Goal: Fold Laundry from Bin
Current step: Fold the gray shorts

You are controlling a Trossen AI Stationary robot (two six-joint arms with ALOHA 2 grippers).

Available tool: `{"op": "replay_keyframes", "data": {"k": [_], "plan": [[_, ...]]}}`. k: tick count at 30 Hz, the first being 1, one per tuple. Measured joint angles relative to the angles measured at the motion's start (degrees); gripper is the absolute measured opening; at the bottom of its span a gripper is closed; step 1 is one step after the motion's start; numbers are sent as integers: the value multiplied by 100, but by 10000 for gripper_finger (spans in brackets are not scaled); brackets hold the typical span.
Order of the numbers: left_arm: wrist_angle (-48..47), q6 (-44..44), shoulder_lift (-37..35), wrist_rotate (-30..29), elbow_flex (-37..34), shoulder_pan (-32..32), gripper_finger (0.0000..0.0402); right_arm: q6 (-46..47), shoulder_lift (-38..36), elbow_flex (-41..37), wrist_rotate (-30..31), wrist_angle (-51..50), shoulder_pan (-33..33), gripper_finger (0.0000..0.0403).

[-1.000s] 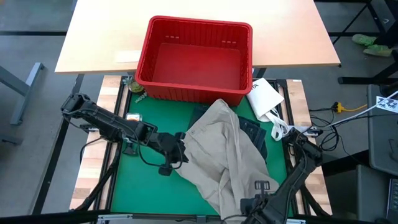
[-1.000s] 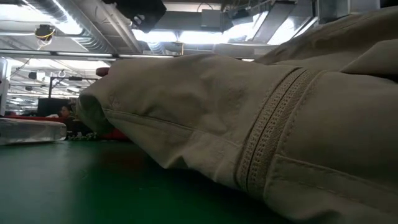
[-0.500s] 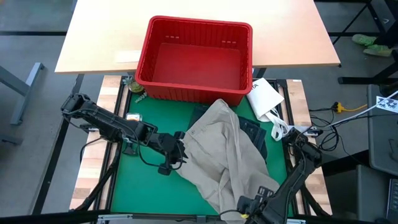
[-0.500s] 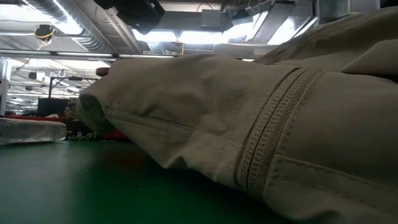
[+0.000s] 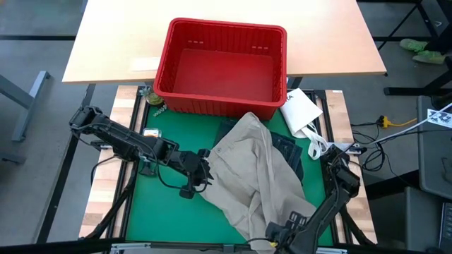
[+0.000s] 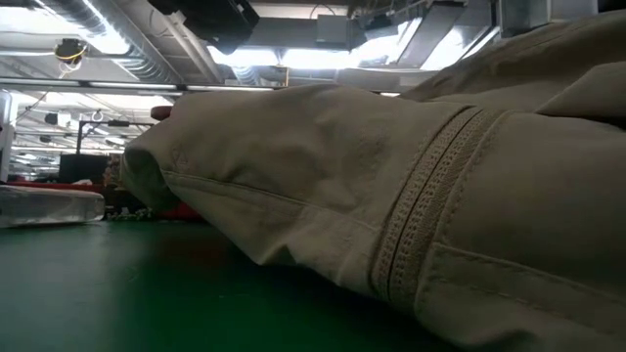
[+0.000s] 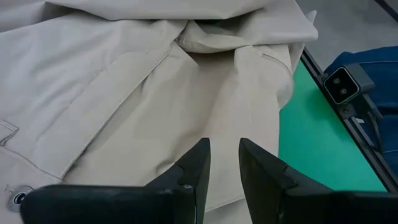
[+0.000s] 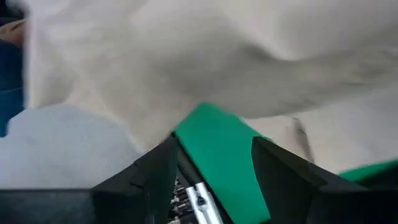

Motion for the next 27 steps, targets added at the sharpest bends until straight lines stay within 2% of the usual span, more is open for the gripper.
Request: {"op": "replay_keyframes", "data": {"k": [5,9,15,19,23,27], "plan": [[0,0,0,1,0,0,80,172,0,85,106,-458,0,207],[0,0,0,2,2,0,80,147,-2,72,495,-312,0,207],[0,-4,0,2,2,0,80,286,-2,-171,586,-263,-2,207],[0,-7,0,2,2,0,80,605,-2,-195,1003,-398,2,204],[0,-9,0,0,2,0,80,729,-2,-195,1062,-689,0,166],[0,-11,0,0,2,0,80,727,-2,-195,1160,-705,1,85]]}}
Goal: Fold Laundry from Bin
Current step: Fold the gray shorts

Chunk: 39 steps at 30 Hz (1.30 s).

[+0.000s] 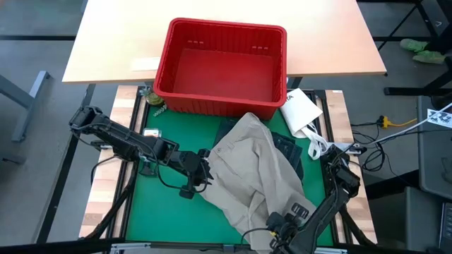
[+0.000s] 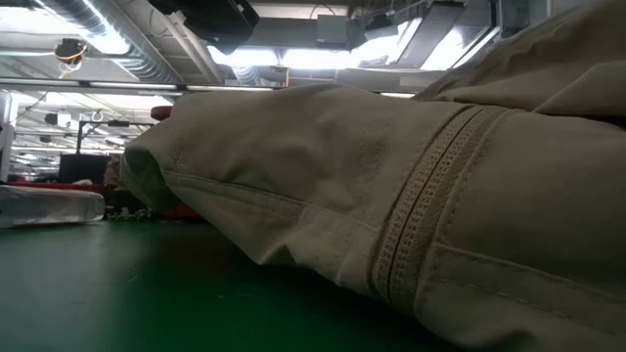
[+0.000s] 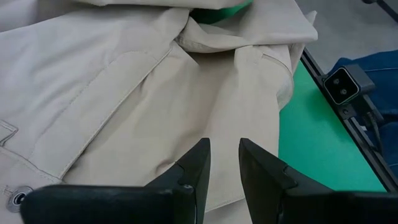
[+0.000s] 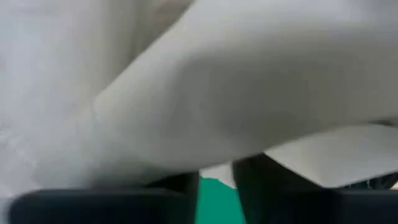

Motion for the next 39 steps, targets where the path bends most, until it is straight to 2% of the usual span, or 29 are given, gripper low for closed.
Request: {"op": "replay_keyframes", "data": {"k": [2,4,8,13,21,28,32,39], "plan": [[0,-1,0,0,0,0,80,-10,0,0,53,4,3,35],[0,-3,2,0,0,0,80,-64,0,0,74,2,3,10],[0,-11,2,0,0,0,80,-7,-11,0,-251,4,-4,22],[0,-11,2,0,0,0,80,27,-28,0,-1006,1,44,4],[0,2,2,0,0,-2,80,324,-31,0,-1244,2,164,3],[1,4,2,0,2,-1,80,-13,-75,257,-2009,-1,150,10],[2,7,2,0,2,-1,80,-20,-76,537,-1648,2,160,11],[2,7,2,0,2,0,80,-21,-76,1143,144,8,147,11]]}}
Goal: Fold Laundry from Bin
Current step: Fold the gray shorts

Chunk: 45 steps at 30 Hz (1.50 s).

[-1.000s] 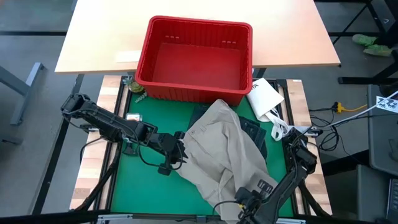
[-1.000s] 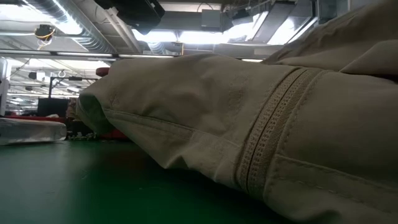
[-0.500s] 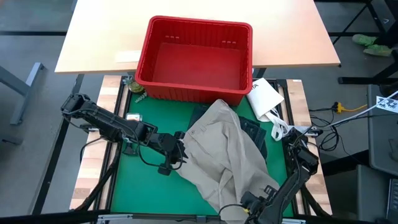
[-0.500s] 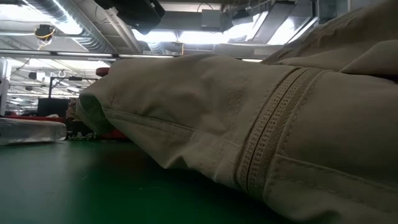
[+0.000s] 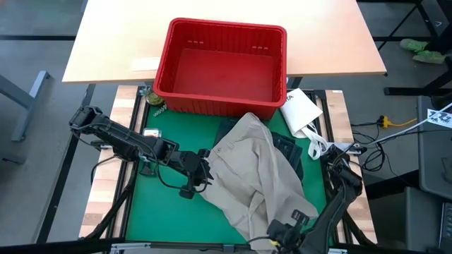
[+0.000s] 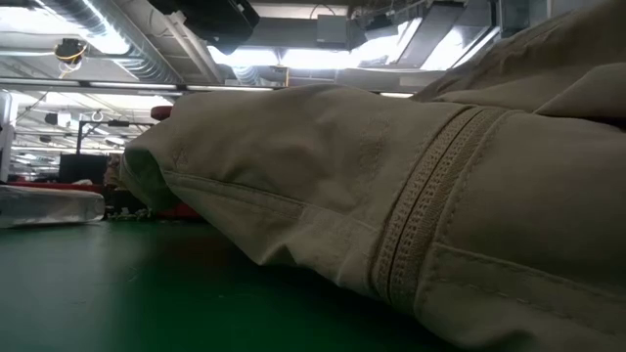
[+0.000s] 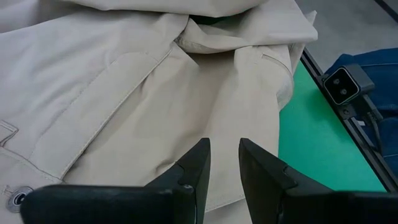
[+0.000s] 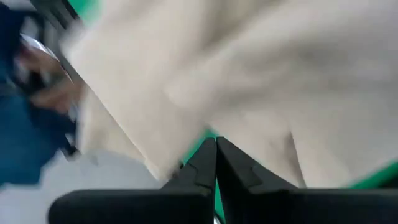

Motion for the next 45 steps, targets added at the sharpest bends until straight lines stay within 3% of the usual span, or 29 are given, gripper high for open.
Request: {"op": "replay_keyframes", "data": {"k": [3,6,10,14,21,30,40,45], "plan": [[0,0,0,0,0,0,80,3,-8,255,621,1,2,11],[0,0,2,0,0,0,80,-35,-11,354,808,6,0,11],[0,-2,2,0,0,0,80,-90,-10,329,697,82,0,11],[0,0,2,0,0,0,80,-151,-9,258,176,184,-42,19],[0,0,2,0,0,0,80,-106,-9,255,-601,-2,-243,99],[-2,-2,2,0,0,-4,80,-571,99,255,-303,0,-382,215],[-3,-1,2,2,0,-2,80,-1926,463,251,-533,-4,-375,239],[-214,-46,2,186,0,-14,80,-2056,568,249,-33,0,-379,239]]}}
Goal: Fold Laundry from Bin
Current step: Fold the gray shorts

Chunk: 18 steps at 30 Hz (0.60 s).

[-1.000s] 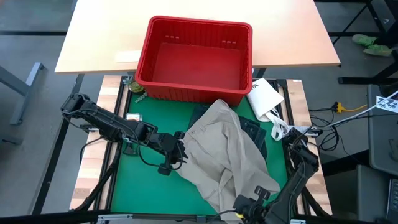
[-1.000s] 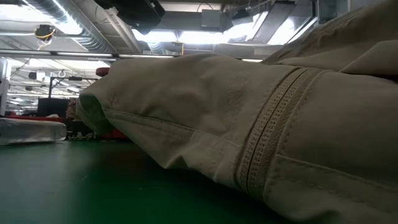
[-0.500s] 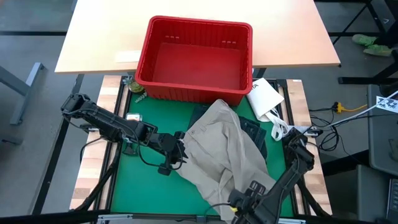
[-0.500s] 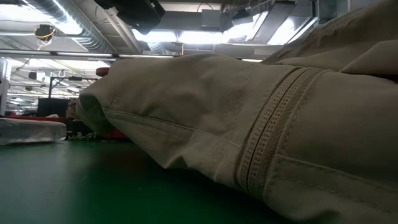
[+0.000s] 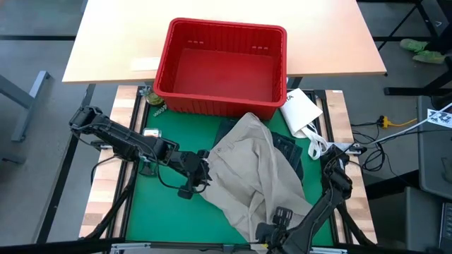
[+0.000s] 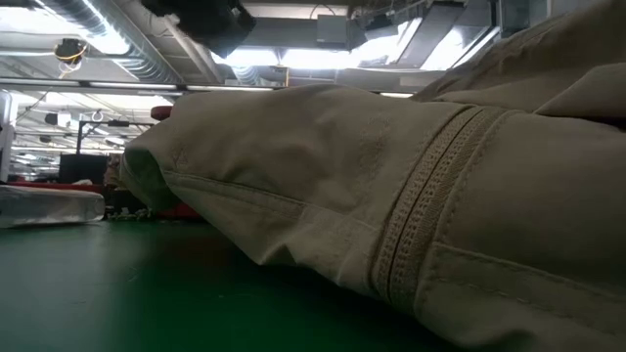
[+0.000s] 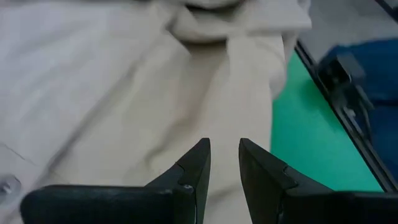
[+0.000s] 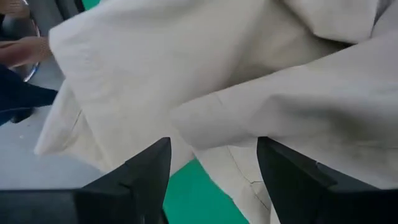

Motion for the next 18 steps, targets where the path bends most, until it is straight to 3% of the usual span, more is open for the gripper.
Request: {"op": "replay_keyframes", "data": {"k": [4,9,13,18], "plan": [[-611,-178,0,49,0,-94,80,-69,104,0,125,-2,-6,239],[-1600,-452,0,9,-11,-197,80,-134,186,0,-161,-5,1,239],[-1560,-700,7,-415,-369,-222,80,-189,190,0,-237,-1,5,239],[-743,-1029,7,-1169,-1001,-148,80,-189,190,0,-204,-4,1,239]]}}
